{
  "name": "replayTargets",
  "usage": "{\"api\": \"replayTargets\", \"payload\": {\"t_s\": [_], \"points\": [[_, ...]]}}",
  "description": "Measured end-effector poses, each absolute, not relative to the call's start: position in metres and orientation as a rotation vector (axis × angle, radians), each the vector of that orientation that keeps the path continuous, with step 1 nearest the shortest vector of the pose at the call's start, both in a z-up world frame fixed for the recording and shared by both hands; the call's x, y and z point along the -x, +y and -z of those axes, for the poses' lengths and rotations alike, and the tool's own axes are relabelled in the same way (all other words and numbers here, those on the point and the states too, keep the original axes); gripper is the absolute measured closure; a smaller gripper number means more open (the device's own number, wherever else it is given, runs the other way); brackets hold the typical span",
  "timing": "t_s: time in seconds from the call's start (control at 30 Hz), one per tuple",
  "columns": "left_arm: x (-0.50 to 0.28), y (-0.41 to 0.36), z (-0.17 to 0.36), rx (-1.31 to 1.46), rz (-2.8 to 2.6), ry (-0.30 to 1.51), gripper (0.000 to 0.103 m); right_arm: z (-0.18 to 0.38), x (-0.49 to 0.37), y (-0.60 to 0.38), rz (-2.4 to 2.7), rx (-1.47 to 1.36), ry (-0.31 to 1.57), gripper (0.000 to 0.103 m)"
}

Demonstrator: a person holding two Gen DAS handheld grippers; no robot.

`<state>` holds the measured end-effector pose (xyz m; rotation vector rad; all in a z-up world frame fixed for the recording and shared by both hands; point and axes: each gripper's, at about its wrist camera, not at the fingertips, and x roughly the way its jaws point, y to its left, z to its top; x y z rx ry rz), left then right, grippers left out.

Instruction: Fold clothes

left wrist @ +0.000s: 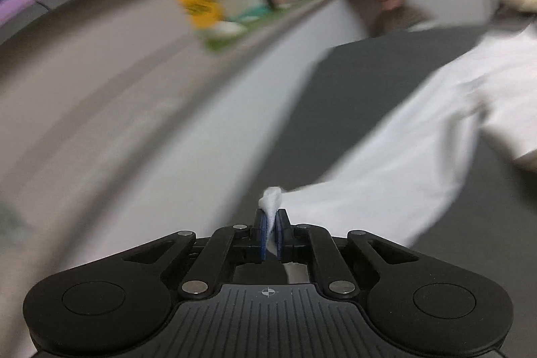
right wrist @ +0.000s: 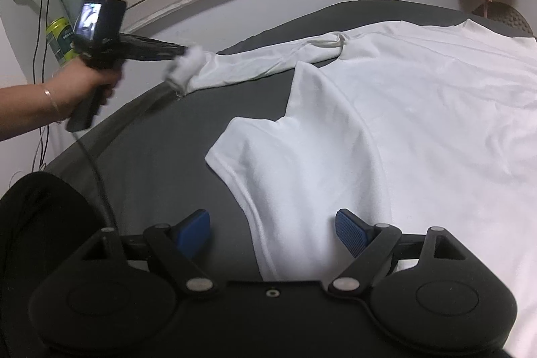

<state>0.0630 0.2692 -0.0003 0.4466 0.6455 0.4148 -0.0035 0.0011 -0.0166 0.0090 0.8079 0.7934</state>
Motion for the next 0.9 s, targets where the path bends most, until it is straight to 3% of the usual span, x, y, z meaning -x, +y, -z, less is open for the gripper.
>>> {"api": "replayTargets", "payload": {"t_s": [0.07, 0.23, 0.27, 0.33, 0.37, 0.4, 0.8, 0.83, 0.9], "points": [[-0.063, 0.278, 0.004, -0.585, -0.498, 0.697, 0.095, 0.017, 0.003, 0.002, -0.797, -0.009, 0.807, 0.021], [-0.084, 0.319, 0.028, -0.462, -0.552, 0.929, 0.093, 0.018, 0.007, 0.006, -0.812, 0.015, 0.807, 0.021], [-0.082, 0.328, 0.027, -0.383, -0.569, 0.921, 0.086, 0.017, 0.008, 0.006, -0.811, 0.020, 0.805, 0.021], [-0.077, 0.346, 0.026, -0.223, -0.603, 0.900, 0.061, 0.015, 0.008, 0.005, -0.806, 0.019, 0.799, 0.021], [-0.070, 0.355, 0.022, -0.129, -0.636, 0.860, 0.033, 0.014, 0.008, 0.004, -0.803, 0.017, 0.797, 0.021], [-0.061, 0.362, 0.019, -0.059, -0.663, 0.818, 0.014, 0.015, 0.007, 0.004, -0.803, 0.015, 0.800, 0.021], [-0.009, 0.392, 0.029, 0.222, -0.630, 0.691, 0.015, 0.018, 0.006, 0.005, -0.806, 0.011, 0.810, 0.021], [-0.008, 0.396, 0.030, 0.271, -0.635, 0.665, 0.018, 0.018, 0.006, 0.005, -0.804, 0.012, 0.810, 0.021], [-0.005, 0.402, 0.033, 0.361, -0.639, 0.634, 0.041, 0.018, 0.006, 0.004, -0.800, 0.011, 0.811, 0.021]]}}
